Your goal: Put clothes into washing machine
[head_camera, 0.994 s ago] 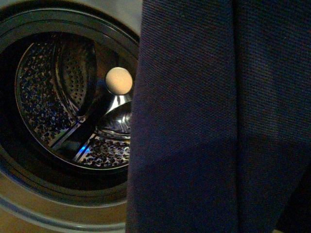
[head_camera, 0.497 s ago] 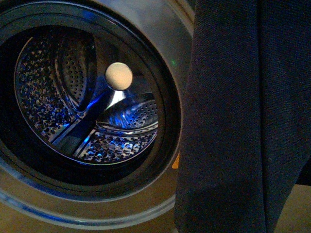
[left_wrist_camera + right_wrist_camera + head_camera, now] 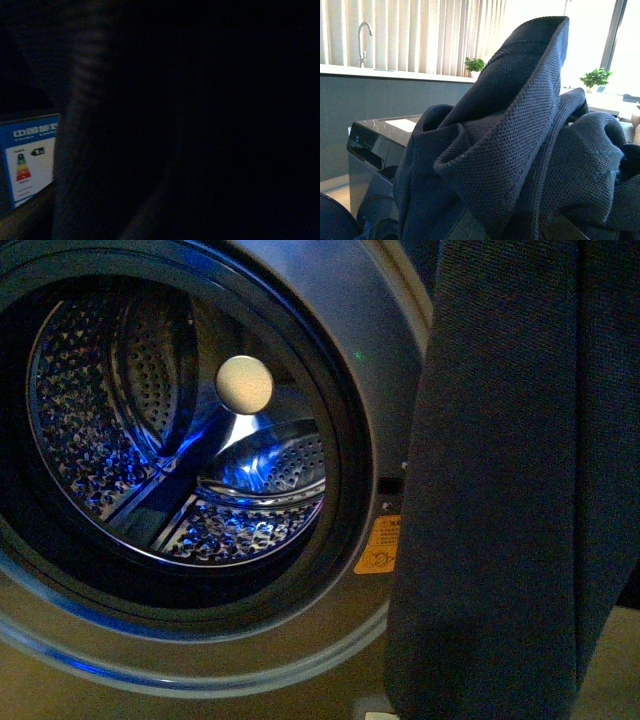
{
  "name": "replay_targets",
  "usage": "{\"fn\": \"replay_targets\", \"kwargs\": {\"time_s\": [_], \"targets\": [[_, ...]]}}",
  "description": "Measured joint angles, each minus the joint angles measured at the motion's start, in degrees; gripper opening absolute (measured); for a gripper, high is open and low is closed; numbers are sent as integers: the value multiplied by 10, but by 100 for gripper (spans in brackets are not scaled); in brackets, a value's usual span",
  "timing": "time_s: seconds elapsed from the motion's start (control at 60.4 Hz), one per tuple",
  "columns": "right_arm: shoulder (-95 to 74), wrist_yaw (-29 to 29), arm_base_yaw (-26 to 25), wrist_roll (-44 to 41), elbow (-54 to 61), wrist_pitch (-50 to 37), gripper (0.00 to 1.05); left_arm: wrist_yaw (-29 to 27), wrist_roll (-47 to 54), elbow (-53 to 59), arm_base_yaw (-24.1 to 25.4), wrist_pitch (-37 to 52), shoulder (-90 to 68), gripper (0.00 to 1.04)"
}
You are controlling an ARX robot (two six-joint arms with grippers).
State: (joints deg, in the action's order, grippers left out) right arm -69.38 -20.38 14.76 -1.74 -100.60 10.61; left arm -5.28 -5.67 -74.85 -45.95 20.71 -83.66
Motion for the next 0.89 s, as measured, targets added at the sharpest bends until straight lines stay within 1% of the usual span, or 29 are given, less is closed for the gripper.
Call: {"fn": "replay_targets", "kwargs": {"time_s": [0.182, 0.215, 0.298, 0.381, 0.53, 0.563, 0.663, 0.696, 0.712, 0.762, 0.779, 0.828, 0.895], "targets": [[0, 2, 0, 0, 0, 0, 7, -114, 59, -45, -30, 15, -33, 98], [0, 2, 0, 0, 0, 0, 7, -122, 62, -50, -32, 16, -36, 98], [0, 2, 0, 0, 0, 0, 7, -165, 69, -60, -37, 23, -45, 98], [0, 2, 0, 0, 0, 0, 7, -191, 74, -62, -41, 33, -50, 98], [0, 2, 0, 0, 0, 0, 7, -207, 94, -62, -42, 68, -56, 98], [0, 2, 0, 0, 0, 0, 7, -216, 103, -62, -40, 85, -56, 92], [0, 2, 0, -1, 0, 0, 7, -233, 108, -61, -38, 99, -56, 79], [0, 2, 0, 0, 0, 0, 11, -233, 109, -60, -37, 102, -56, 76], [0, 2, 0, 0, 0, 0, 15, -232, 110, -59, -35, 103, -56, 72], [0, 2, 0, 0, 0, 0, 20, -231, 111, -56, -33, 105, -55, 67], [0, 2, 0, 0, 0, 0, 24, -231, 111, -53, -31, 106, -55, 63], [0, 2, 0, 0, 0, 0, 29, -230, 111, -47, -27, 110, -53, 58], [0, 2, 0, 0, 0, 0, 40, -227, 110, -31, -18, 115, -49, 47]]}}
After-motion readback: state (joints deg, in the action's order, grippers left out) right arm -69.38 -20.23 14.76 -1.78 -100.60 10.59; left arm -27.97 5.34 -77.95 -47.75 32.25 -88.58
